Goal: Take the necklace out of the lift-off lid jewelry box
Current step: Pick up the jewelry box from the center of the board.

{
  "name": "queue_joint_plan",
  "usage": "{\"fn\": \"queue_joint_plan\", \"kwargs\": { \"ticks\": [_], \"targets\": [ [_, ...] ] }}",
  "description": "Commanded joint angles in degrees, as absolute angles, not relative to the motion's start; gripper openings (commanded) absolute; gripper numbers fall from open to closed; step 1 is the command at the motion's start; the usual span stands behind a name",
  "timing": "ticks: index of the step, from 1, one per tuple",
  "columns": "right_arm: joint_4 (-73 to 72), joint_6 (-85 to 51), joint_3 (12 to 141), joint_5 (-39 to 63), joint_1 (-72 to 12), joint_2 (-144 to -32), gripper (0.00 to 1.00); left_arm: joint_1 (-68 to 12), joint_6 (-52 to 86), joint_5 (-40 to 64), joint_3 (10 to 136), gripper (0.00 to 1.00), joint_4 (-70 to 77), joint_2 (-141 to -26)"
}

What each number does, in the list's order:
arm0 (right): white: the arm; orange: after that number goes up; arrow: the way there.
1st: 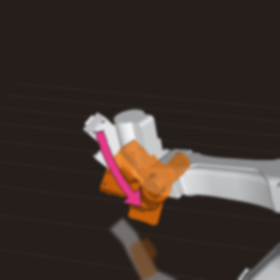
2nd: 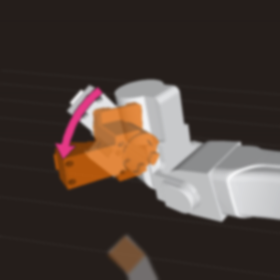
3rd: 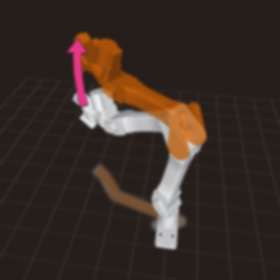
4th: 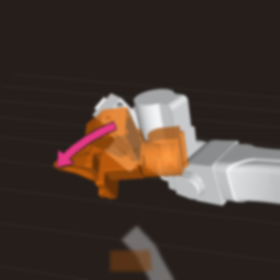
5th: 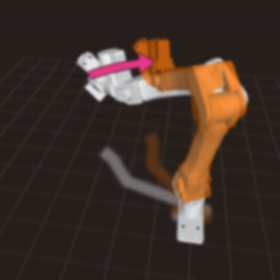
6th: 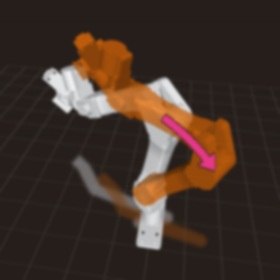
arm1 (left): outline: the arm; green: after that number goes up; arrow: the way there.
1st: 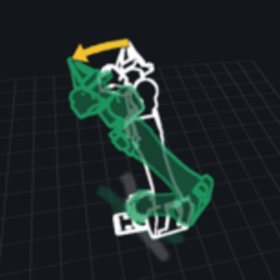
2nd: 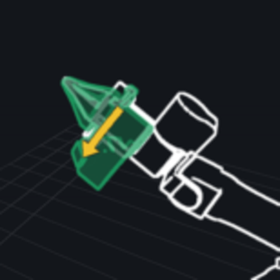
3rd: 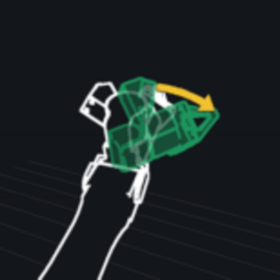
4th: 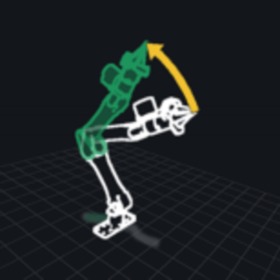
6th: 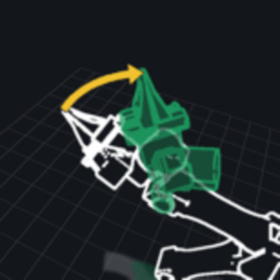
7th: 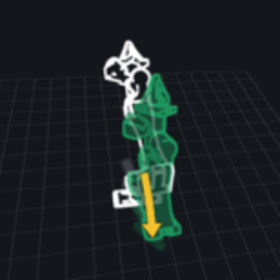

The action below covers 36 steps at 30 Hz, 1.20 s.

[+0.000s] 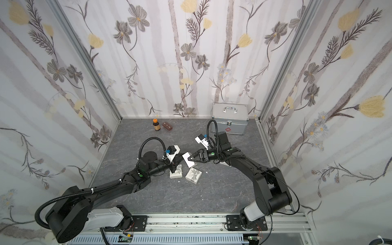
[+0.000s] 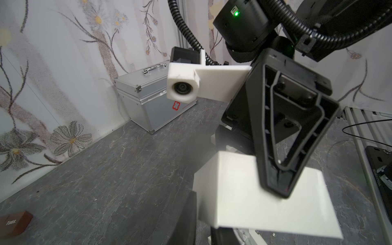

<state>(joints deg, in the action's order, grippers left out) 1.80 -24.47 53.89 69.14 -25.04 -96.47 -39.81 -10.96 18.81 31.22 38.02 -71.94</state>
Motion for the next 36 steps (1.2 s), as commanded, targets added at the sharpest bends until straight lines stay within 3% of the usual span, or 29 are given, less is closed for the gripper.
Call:
{"fn": "queue_joint_plan", "kwargs": {
  "ticks": [1,4,11,19,28,36],
  "targets": [
    [-2.50,-26.02,53.54,72.59,-25.26,-96.76,0.59,-39.65,-10.65,19.69,31.08,0.23,43.70,-71.98],
    [-4.15,-27.32,53.11,72.90,-25.30,-96.68,0.60,-39.65,-9.86,20.54,31.08,0.22,44.28,-73.49],
    [-5.31,-28.04,52.65,72.37,-25.30,-96.40,0.66,-39.71,-7.82,20.26,30.69,0.00,45.38,-73.39],
    [-3.82,-26.80,52.01,65.53,-22.49,-94.89,0.74,-39.69,-7.44,14.06,31.21,0.00,36.86,-68.82],
    [18.47,-12.22,60.07,34.67,-23.19,-92.25,0.75,-39.67,-8.33,1.65,42.00,0.00,5.88,-67.45],
    [20.45,-11.44,61.13,24.27,-23.67,-90.03,0.71,-39.55,-8.45,-3.88,52.27,0.00,-13.76,-71.67]
  ]
}}
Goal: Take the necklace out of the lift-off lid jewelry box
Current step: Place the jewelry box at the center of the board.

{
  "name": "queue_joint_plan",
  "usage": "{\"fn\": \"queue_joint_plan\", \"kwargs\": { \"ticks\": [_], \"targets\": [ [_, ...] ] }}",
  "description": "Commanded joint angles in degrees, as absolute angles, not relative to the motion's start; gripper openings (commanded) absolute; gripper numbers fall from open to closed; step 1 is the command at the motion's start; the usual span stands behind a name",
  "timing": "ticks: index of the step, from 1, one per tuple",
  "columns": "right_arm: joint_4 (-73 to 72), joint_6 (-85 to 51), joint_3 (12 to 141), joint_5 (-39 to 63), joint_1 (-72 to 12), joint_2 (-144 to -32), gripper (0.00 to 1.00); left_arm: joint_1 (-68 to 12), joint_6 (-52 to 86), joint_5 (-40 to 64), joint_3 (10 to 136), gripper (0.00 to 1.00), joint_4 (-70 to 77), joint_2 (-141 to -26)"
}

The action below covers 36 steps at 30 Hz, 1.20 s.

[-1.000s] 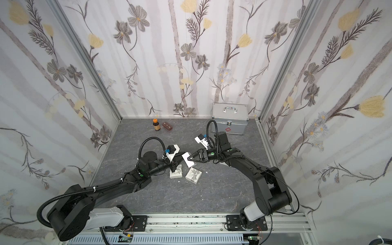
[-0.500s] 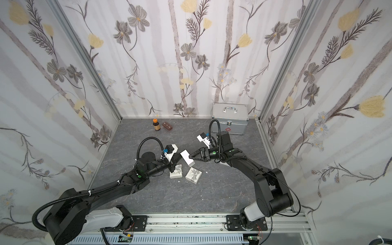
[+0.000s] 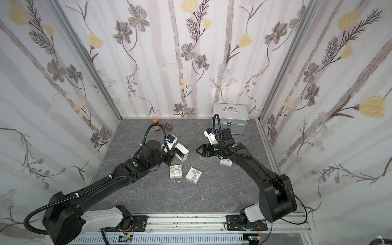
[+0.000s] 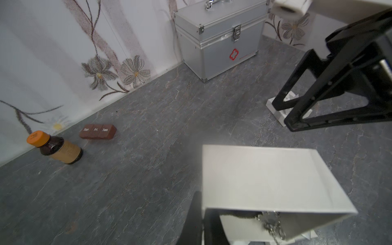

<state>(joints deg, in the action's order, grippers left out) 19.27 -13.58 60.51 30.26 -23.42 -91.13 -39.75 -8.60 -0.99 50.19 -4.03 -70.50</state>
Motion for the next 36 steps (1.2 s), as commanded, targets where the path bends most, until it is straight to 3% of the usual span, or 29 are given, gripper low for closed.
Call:
{"fn": "queue_joint_plan", "kwargs": {
  "ticks": [1,8,23,30,36],
  "targets": [
    [20.61,-11.22,61.17,23.74,-23.76,-90.05,0.71,-39.55,-8.37,-3.46,52.97,0.00,-14.96,-71.94],
    [20.49,-10.11,60.74,22.41,-25.19,-90.42,0.71,-39.62,-6.33,4.71,63.79,0.00,-28.65,-82.77],
    [18.82,-9.75,56.22,20.92,-25.36,-90.33,0.70,-38.51,0.41,8.35,90.33,0.00,-46.44,-112.78],
    [18.17,-10.24,55.44,20.14,-25.99,-91.10,0.67,-38.32,1.75,9.30,91.39,0.00,-45.50,-116.57],
    [18.43,-10.08,55.81,19.60,-27.36,-93.06,0.63,-38.32,2.35,9.76,90.73,0.07,-43.91,-117.83]
  ]
}}
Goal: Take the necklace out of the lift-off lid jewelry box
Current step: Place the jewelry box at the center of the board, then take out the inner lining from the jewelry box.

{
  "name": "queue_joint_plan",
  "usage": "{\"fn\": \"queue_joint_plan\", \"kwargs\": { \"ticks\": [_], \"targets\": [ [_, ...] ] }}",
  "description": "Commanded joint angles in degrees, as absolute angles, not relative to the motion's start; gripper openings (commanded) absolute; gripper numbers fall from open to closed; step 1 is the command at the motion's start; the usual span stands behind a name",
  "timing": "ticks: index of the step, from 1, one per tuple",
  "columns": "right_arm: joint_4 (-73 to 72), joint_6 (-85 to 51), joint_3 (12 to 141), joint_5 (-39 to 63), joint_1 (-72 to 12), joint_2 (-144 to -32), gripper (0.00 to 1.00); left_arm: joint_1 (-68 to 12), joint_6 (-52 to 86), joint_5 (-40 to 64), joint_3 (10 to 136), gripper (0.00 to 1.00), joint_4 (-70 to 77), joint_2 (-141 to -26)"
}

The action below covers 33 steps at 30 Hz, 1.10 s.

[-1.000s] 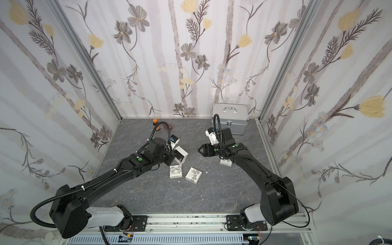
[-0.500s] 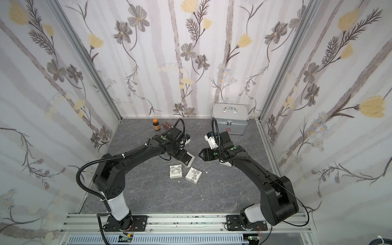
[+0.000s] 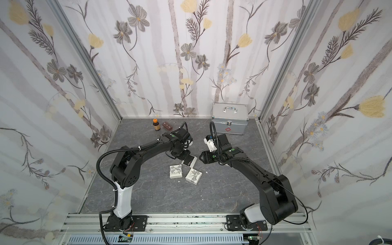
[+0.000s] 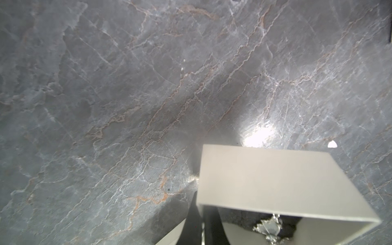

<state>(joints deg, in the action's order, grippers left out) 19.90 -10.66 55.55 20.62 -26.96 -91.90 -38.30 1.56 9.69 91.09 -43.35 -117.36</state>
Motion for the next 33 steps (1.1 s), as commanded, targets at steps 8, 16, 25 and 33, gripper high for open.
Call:
{"fn": "queue_joint_plan", "kwargs": {
  "ticks": [8,16,25,33],
  "targets": [
    [18.48,-10.10,56.75,18.37,-29.22,-94.88,0.62,-37.83,4.02,8.80,89.83,0.21,-41.98,-116.57],
    [19.91,-8.13,60.31,14.24,-32.14,-97.80,0.57,-36.63,5.24,8.96,87.32,0.29,-39.44,-112.35],
    [23.19,-6.04,70.37,9.72,-36.80,-109.50,0.46,-30.05,7.48,10.63,71.88,0.50,-27.97,-95.85],
    [24.08,-4.48,71.70,7.09,-39.10,-114.35,0.44,-27.23,6.07,12.03,55.86,0.64,-15.14,-81.59]
  ]
}}
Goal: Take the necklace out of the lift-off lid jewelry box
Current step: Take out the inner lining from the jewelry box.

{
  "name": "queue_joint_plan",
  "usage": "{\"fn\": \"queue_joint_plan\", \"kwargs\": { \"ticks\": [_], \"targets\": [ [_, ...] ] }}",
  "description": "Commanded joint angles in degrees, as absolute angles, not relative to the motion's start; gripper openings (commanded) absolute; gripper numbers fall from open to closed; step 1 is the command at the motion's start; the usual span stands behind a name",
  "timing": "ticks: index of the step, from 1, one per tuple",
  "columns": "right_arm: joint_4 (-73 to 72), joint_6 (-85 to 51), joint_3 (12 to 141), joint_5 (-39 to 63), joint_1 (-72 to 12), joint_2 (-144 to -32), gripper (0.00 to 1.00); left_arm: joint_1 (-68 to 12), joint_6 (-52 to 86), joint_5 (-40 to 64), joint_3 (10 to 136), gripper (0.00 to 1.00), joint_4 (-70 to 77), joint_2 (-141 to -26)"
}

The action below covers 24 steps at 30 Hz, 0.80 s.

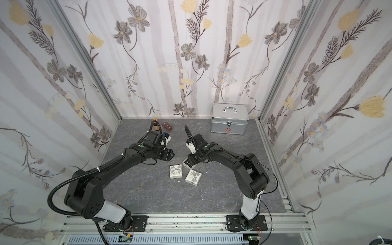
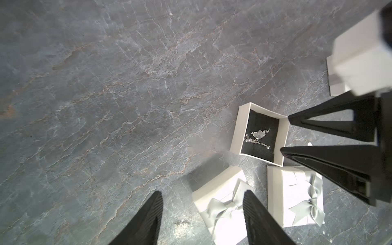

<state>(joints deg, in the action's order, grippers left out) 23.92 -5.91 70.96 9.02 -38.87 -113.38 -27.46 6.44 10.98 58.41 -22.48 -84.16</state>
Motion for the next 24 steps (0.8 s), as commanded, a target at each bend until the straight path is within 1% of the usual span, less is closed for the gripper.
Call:
{"fn": "queue_joint_plan", "kwargs": {
  "ticks": [1,5,9,14,24],
  "targets": [
    [24.13,-4.28,72.01,6.95,-39.35,-114.80,0.44,-27.16,6.06,12.25,54.40,0.65,-13.52,-80.36],
    [24.60,-3.87,73.82,5.34,-39.89,-117.28,0.44,-26.80,6.74,12.98,51.10,0.66,-9.19,-77.41],
    [24.22,-4.50,75.53,5.10,-40.12,-119.58,0.41,-26.80,6.34,13.65,50.72,0.66,-8.74,-76.91],
    [23.55,-5.84,76.98,4.42,-40.51,-121.75,0.40,-26.78,5.11,15.96,49.86,0.66,-7.79,-77.17],
    [23.73,-7.19,79.54,0.53,-42.53,-126.16,0.42,-26.73,3.88,18.84,47.56,0.65,-5.22,-76.95]
  ]
}}
